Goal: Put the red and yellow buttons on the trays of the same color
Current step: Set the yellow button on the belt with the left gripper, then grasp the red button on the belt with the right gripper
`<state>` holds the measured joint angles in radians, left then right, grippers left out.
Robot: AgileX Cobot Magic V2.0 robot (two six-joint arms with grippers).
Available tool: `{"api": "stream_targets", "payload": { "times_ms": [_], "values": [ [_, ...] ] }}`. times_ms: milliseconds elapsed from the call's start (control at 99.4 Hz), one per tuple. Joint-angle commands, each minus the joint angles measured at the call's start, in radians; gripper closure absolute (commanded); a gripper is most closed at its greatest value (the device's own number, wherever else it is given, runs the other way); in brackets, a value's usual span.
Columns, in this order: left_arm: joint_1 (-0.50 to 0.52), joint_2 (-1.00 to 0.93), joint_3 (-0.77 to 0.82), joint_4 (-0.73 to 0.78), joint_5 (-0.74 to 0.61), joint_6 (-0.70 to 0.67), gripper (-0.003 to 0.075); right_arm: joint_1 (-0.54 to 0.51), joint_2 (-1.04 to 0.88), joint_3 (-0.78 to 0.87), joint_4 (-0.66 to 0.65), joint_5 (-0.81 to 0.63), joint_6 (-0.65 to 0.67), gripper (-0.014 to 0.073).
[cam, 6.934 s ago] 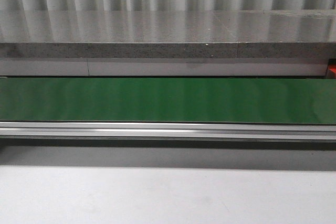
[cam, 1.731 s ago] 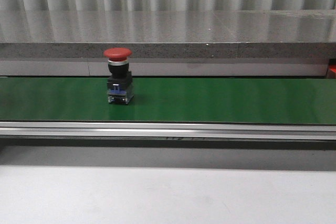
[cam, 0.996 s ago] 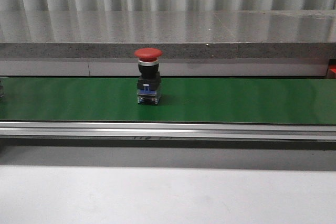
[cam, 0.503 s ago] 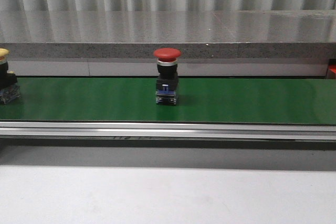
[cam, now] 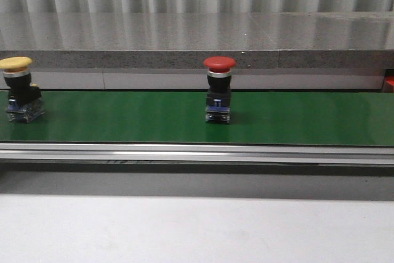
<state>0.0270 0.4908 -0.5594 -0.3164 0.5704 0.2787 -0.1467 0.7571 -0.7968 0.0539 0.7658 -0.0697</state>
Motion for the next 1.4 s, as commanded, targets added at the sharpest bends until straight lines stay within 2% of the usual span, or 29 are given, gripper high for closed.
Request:
{"api": "stream_targets", "payload": {
  "times_ms": [0,141,201,352,745,1027,1248,1318,1389],
  "values": [
    [-0.006,0.003,-0.027,-0.014,-0.062,0.002,0.0739,0.002,-0.003,-0.023,0.03,-0.053,-0.009,0.04],
    [-0.006,0.003,-0.027,-0.014,-0.062,0.002,0.0739,0.002,-0.003,-0.024,0.091,-0.063,-0.009,0.0034],
    [-0.006,0.003,-0.027,-0.014,-0.062,0.002,0.0739,0.008,0.008,-0.025,0.119,-0.066,-0.028,-0.0018],
    [-0.006,0.003,-0.027,-0.014,-0.062,0.002,0.0739,0.095,0.095,-0.054,0.183,-0.066,-0.14,0.0006],
    [-0.006,0.003,-0.027,-0.014,-0.062,0.002,0.0739,0.359,0.463,-0.186,0.191,-0.151,-0.184,0.0006],
    [-0.006,0.003,-0.027,-0.014,-0.062,0.002,0.0739,0.446,0.668,-0.286,0.19,-0.203,-0.191,0.0006],
    [-0.006,0.003,-0.027,-0.014,-0.062,0.002,0.0739,0.46,0.769,-0.345,0.189,-0.238,-0.191,0.0008],
    [-0.006,0.003,-0.027,-0.014,-0.062,0.002,0.0739,0.46,0.796,-0.359,0.184,-0.241,-0.191,0.0054],
    [-0.006,0.003,-0.027,-0.014,-0.062,0.002,0.0739,0.46,0.819,-0.368,0.184,-0.241,-0.191,0.0176]
  ]
}}
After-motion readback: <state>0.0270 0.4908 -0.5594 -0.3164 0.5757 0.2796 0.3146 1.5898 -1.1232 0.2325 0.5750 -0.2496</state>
